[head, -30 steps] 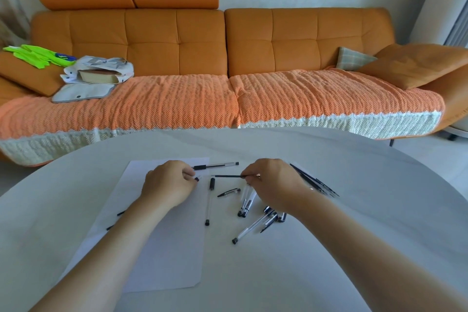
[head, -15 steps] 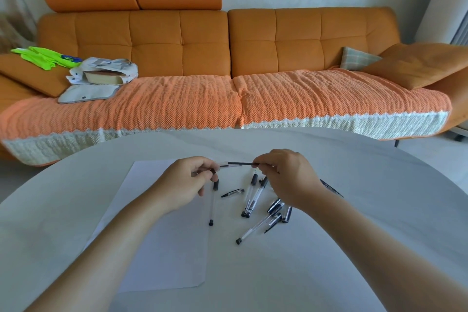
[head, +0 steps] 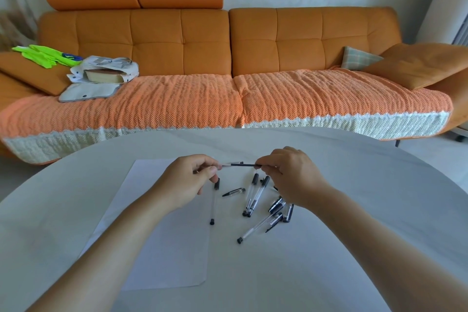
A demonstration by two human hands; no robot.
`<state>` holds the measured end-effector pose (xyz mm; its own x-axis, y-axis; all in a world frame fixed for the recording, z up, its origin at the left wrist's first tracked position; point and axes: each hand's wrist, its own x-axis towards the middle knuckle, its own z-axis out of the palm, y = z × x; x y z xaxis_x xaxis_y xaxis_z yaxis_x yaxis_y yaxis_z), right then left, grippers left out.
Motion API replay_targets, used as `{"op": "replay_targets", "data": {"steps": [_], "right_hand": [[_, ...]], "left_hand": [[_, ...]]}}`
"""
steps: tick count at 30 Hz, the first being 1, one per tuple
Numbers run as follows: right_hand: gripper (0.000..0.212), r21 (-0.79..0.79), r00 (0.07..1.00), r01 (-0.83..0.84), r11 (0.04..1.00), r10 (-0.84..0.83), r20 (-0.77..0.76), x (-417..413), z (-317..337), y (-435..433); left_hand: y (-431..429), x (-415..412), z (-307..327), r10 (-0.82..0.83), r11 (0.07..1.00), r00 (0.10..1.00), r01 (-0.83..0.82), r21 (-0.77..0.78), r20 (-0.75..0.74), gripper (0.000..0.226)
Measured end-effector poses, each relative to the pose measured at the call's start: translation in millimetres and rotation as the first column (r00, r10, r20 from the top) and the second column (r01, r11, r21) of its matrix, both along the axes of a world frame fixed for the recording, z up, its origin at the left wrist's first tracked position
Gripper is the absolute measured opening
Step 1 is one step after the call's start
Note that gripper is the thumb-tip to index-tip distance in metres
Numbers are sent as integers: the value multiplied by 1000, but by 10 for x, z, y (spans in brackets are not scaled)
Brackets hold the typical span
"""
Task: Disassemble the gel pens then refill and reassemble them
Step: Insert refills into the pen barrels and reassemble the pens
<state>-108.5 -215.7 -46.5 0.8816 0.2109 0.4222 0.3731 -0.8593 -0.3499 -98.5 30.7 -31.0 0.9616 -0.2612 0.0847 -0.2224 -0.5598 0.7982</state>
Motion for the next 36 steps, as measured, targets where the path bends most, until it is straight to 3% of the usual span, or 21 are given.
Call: {"op": "replay_targets", "data": {"steps": [5, 14, 17, 22, 29, 33, 36], "right_hand": [[22, -30, 999, -15, 999, 16, 47, 16, 6, -61], [19, -108, 988, -20, 994, 36, 150, 38, 115, -275], [20, -84, 994, -57, 995, 65, 92, -18, 191, -235], [23, 219, 979, -37, 975, 80, -189, -128, 400, -218], [26, 490, 960, -12, 872, 148, -239, -147, 493, -246], [46, 435, 941, -41, 900, 182, -287, -113, 410, -159], [29, 249, 946, 106, 963, -20, -324, -24, 249, -250]], "left_hand": [[-50, 16, 2, -5, 1000, 1000, 5, 4, 13, 20], [-251, 13, -18, -67, 986, 995, 54, 160, 77, 13], [-394, -27, -39, -95, 980, 993, 80, 184, 75, 10], [-567, -88, -30, -112, 986, 988, 97, 135, 107, 15], [-656, -133, 8, -110, 983, 994, 108, -150, 0, 15], [-661, -116, -27, -51, 985, 999, 50, -164, -3, 16], [-583, -75, -76, 60, 983, 998, -62, -174, -20, 21]]}}
